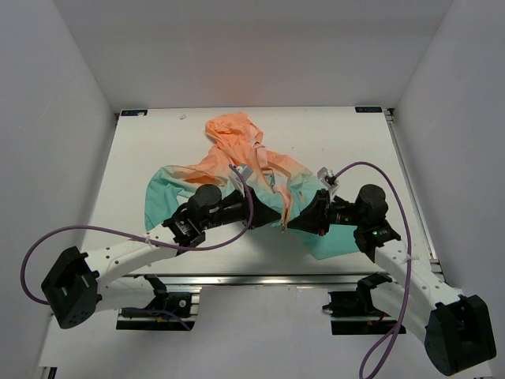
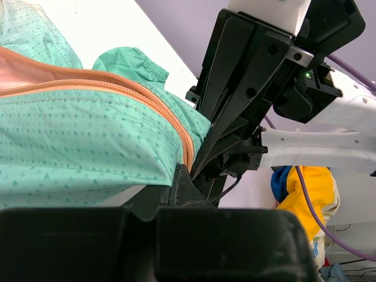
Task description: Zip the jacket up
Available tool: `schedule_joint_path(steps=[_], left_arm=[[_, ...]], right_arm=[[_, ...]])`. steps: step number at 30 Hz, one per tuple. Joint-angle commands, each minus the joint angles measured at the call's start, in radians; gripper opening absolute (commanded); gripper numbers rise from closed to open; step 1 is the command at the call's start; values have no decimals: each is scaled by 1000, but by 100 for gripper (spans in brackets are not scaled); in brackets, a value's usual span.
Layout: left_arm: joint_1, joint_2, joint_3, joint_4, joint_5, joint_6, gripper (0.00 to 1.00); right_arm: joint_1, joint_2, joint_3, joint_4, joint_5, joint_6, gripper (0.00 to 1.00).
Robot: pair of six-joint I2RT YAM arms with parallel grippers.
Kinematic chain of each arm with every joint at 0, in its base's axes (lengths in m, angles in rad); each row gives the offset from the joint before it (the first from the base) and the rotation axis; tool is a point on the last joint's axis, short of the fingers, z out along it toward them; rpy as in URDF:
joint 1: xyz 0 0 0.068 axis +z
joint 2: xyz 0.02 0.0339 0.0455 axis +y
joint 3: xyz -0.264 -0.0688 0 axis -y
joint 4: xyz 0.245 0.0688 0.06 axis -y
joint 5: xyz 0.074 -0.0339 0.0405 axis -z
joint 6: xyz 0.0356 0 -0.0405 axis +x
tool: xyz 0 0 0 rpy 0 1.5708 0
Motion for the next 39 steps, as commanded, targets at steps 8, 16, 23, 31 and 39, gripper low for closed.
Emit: schedule_joint_path(steps=[8, 16, 23, 31, 39], left_arm=[[4, -10, -13, 29, 27, -4, 0], [4, -11, -25, 44, 47, -7, 0], [4, -5, -38, 49, 73, -1, 0], [4, -1, -45, 27, 50, -17, 0], [4, -33, -45, 20, 0, -32, 0]], right_arm=[[-2, -14, -7, 113, 35, 35, 0], [-3, -13, -12, 133, 67, 45, 0], [-9, 12, 10, 150, 64, 84, 0], [-12, 10, 16, 157, 74, 147, 0], [-11, -53, -3, 29, 66, 79, 0]])
